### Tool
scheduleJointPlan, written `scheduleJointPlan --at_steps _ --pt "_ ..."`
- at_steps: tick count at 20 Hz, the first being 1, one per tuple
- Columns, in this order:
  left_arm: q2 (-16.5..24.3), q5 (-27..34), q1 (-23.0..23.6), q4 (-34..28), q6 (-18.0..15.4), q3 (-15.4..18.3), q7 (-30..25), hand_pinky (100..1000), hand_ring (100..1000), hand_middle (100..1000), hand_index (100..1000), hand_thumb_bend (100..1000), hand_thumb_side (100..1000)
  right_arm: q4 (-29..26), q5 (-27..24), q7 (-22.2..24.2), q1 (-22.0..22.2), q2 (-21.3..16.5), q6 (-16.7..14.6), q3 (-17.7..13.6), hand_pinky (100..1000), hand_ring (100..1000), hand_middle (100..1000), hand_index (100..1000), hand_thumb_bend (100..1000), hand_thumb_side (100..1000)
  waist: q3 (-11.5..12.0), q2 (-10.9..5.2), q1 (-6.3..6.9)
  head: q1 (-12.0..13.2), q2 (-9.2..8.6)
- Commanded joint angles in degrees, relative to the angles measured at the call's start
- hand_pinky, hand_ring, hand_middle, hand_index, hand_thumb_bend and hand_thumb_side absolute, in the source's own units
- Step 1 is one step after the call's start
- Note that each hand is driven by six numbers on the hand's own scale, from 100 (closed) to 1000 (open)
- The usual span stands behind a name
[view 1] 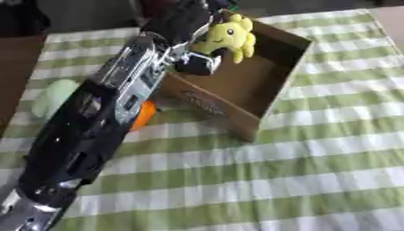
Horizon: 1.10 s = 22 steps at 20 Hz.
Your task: Pick up objects on the table and place them in the box.
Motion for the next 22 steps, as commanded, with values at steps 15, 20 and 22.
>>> scheduleJointPlan --at_steps 15,20,22 --pt "-2.3 -9.3 -4.0 13.0 -0.8 4.1 -3.8 475 632 536 702 100 245 -1.1 -1.4 1.0 -1.4 1.2 0.1 0.1 752 738 540 847 100 971 -3.6 -0.34 0.10 4.2 -1.87" --pt "-2.6 -13.2 -3.7 14.5 0.7 4.2 -4.4 492 654 567 787 100 328 -1.1 -1.5 1.0 -1.4 1.3 0.0 0.1 752 738 540 847 100 971 -3.9 -0.24 -0.06 4.2 -1.84" --pt "-2.6 -14.1 -3.5 14.3 1.0 4.2 -4.0 511 675 590 837 100 528 -1.1 -1.4 1.1 -1.3 1.3 0.0 0.1 752 739 539 847 100 972 -3.9 -0.19 -0.08 4.1 -1.78"
